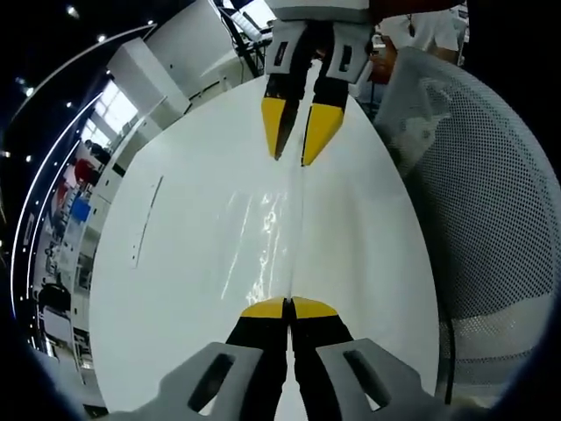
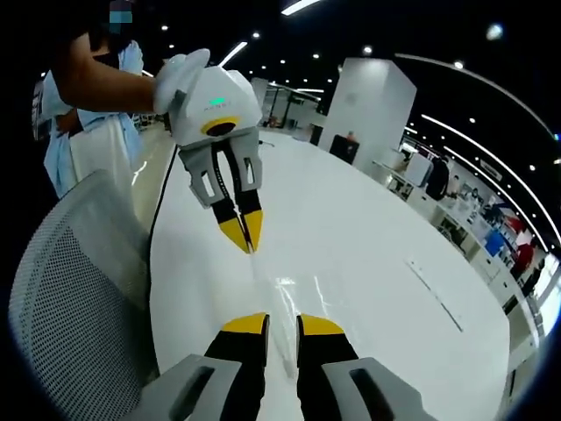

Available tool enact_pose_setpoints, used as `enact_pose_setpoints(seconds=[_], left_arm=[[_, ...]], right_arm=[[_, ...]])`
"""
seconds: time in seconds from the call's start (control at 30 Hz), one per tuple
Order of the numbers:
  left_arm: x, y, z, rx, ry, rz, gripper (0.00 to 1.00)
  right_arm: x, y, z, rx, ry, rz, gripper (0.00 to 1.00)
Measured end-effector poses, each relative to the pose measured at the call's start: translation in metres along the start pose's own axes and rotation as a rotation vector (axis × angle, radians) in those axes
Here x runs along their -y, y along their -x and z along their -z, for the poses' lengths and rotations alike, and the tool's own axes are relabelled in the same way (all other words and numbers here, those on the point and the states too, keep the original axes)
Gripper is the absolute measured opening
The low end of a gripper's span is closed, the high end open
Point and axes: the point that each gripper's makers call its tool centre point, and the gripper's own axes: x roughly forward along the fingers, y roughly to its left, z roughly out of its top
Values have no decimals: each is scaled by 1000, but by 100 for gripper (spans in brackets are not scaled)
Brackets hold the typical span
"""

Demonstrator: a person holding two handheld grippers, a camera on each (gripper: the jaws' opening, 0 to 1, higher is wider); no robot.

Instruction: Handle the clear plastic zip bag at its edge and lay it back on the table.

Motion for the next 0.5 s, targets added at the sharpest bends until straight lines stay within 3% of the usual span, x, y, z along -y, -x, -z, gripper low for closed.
enact_pose_setpoints(seconds=[0.5], left_arm=[[1, 2, -7, 17, -13, -18, 0]], right_arm=[[-1, -2, -2, -1, -8, 2, 8]])
